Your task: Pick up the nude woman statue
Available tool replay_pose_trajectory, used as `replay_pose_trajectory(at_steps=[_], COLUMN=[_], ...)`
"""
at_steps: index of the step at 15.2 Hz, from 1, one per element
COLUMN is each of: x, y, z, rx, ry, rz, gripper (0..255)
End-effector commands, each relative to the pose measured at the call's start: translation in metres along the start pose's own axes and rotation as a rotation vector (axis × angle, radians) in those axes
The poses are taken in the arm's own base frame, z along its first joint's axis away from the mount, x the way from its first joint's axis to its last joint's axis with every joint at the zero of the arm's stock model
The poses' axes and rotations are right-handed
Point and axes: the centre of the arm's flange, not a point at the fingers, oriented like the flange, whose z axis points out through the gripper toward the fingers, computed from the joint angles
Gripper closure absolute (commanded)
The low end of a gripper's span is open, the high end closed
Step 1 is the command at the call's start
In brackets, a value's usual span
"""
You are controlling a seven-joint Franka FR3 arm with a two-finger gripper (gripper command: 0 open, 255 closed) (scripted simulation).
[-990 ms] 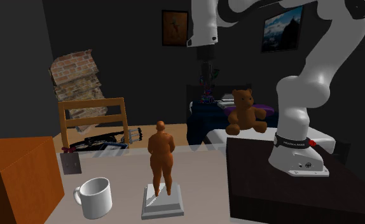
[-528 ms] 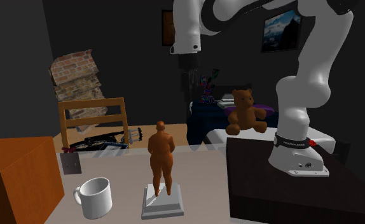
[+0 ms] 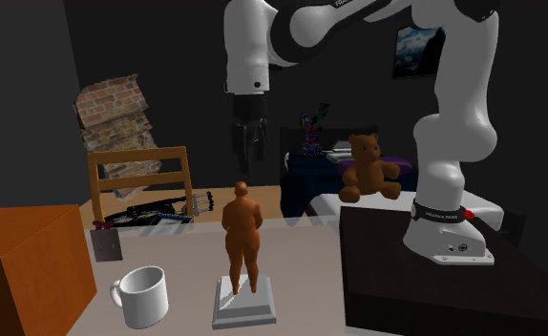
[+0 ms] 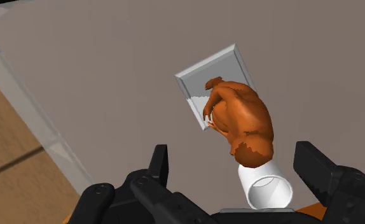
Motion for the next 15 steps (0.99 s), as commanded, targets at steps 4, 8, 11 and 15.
replay_pose_trajectory(at_steps=[4,8,11,15], x=[0.022,0.023,0.023,0.023], y=[-0.027,-0.028,-0.028,-0.029], z=[0.024,0.045,0.054,0.055], rx=[0.008,0.008,0.008,0.008], ry=[0.013,0.013,0.013,0.013], rz=[0.018,0.018,0.018,0.018], gripper=[0,0,0,255])
